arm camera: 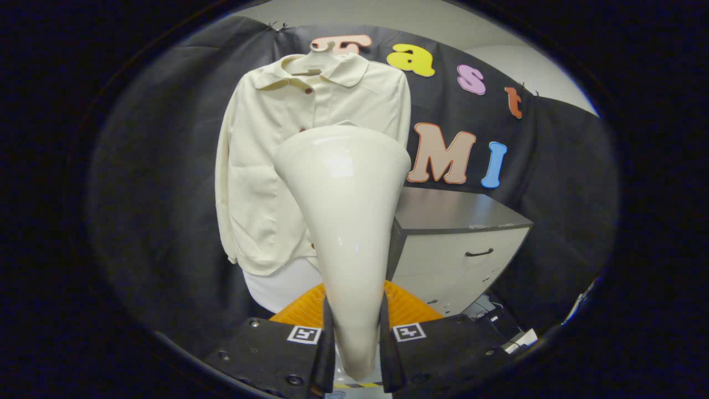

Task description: Iron the clothes twice with a garment steamer, once on the left side and once on the right side.

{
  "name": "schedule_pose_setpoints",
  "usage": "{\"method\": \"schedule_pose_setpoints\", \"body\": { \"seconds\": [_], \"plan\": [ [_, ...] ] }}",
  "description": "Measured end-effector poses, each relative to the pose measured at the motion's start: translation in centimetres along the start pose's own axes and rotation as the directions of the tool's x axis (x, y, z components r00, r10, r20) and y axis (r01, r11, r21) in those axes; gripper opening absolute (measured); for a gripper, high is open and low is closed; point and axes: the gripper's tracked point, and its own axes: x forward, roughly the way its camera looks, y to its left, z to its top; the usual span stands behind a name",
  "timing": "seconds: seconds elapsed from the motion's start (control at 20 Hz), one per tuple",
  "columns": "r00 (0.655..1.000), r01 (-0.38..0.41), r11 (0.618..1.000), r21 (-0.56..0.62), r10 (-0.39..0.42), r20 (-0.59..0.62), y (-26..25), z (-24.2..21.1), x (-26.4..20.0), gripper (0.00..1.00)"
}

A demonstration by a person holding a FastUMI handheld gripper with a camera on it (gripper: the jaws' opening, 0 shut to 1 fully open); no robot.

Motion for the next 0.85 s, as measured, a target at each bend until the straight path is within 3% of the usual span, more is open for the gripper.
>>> {"method": "schedule_pose_setpoints", "body": {
  "seconds": [0.45, 0.85],
  "plan": [
    [0.975, -0.1, 0.995, 0.028, 0.093, 0.2, -3.5, 1.9, -7.0, 0.33],
    [0.956, -0.125, 0.992, 0.024, 0.114, 0.272, -6.9, 2.1, -10.0, 0.33]
  ]
}}
